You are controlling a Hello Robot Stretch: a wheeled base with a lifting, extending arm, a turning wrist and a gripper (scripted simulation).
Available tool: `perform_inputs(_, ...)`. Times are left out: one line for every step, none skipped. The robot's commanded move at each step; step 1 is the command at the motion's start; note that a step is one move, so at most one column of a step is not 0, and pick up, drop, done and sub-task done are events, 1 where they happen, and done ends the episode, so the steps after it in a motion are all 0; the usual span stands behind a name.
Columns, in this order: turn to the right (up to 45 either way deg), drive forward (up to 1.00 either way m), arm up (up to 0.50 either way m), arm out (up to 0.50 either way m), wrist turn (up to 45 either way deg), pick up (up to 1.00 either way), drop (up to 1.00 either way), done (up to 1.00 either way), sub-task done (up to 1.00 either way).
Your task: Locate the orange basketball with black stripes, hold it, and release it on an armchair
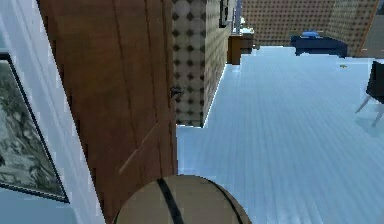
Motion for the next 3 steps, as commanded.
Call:
perform_inputs(0.0,0.6,0.0,0.0,0.0,0.0,0.0,0.0,0.0)
perform_inputs(39.0,0.0,0.0,0.0,0.0,0.0,0.0,0.0,0.0)
perform_inputs(0.0,1.0,0.0,0.0,0.0,0.0,0.0,0.0,0.0)
